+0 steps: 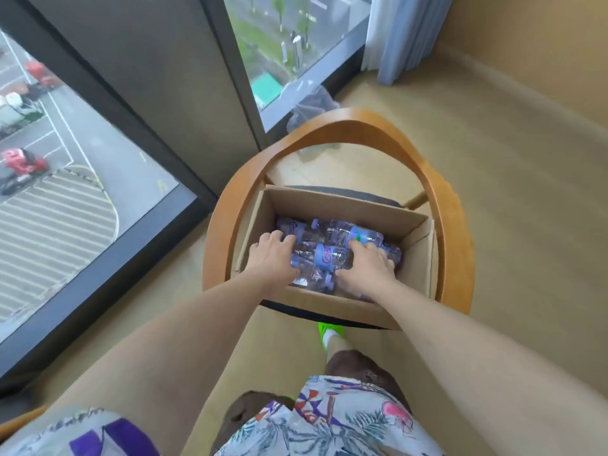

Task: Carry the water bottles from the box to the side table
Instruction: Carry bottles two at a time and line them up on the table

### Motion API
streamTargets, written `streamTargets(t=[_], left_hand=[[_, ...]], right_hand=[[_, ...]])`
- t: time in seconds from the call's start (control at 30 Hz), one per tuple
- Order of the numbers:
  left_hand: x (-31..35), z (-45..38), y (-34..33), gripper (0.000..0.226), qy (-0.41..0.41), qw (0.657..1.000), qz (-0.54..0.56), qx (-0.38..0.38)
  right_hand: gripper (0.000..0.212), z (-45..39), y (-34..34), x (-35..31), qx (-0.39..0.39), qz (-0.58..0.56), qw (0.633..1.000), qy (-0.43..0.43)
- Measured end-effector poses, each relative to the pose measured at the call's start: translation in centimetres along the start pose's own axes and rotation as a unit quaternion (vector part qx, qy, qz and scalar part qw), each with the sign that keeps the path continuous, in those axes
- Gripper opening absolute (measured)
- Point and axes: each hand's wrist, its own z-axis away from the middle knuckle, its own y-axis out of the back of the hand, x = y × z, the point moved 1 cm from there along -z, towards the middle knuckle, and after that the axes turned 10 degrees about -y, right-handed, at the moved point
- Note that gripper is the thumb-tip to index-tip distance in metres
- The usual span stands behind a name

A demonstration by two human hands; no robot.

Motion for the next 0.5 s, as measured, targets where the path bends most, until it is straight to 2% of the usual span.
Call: streamTargets(t=[0.1, 0.3, 0.4, 0.5], left_hand=[[-0.3, -2.6, -1.1, 0.065, 0.005, 0.999, -0.007, -0.040], [-0.5, -6.7, -3.5, 0.067, -0.006, 0.995, -0.025, -0.100], [-0.8, -8.4, -4.7, 0.074, -0.020, 0.987, -0.037, -0.154], [-1.3, -9.1, -6.1, 0.063, -0.039, 0.975, -0.056, -0.209]], right_hand=[[0.068, -3.7, 0.0, -0.4, -0.015, 0.012, 1.000, 0.009], [0.068, -8.9, -0.8, -1.7, -0.013, 0.083, 0.996, 0.035], [0.080, -10.5, -1.6, -1.8, -0.019, 0.117, 0.993, 0.029], [0.101, -11.5, -2.6, -1.8, -0.023, 0.151, 0.988, 0.023]])
